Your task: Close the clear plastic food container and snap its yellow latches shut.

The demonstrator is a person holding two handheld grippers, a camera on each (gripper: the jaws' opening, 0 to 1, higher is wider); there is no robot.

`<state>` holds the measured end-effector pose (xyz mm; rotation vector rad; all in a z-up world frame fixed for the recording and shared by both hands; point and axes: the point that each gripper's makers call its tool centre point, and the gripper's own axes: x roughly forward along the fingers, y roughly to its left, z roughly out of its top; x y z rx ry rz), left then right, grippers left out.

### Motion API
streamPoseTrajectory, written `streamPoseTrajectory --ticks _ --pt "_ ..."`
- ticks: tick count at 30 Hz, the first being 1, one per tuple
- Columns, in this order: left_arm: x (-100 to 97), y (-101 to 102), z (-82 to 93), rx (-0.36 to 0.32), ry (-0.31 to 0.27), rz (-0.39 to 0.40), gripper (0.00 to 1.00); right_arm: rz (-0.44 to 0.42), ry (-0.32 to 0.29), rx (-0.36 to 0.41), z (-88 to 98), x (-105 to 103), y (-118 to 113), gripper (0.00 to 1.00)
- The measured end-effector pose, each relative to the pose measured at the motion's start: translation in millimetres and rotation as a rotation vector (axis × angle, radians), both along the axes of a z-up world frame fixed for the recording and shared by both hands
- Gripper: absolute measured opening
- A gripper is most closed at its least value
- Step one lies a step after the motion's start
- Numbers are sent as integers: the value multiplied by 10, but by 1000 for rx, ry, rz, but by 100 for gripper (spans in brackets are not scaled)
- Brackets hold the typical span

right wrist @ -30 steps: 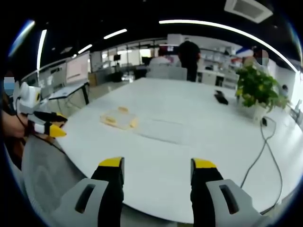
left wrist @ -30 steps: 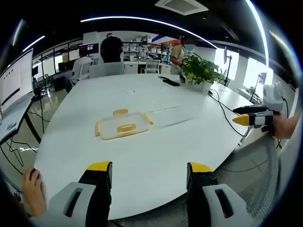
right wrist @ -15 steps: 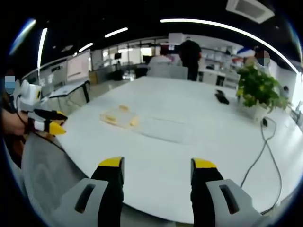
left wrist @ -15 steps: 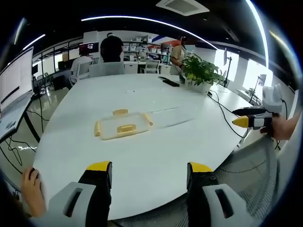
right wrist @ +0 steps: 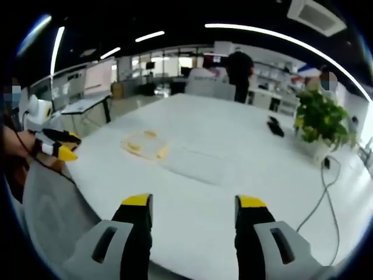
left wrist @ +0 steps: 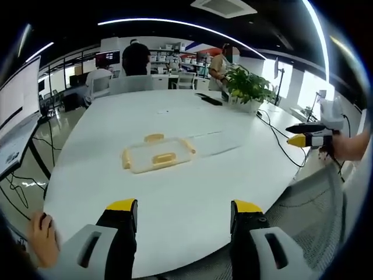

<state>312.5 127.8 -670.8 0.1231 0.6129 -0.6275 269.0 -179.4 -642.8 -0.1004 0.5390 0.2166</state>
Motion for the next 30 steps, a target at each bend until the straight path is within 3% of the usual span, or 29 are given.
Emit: streamPoseTrajectory --ticks 13,30 --pt "304 74 1 13 -19 -39 61 71 0 -40 21 336 171 53" --pt "664 93 -40 53 -42 -130 60 229 7 -95 4 794 539 53"
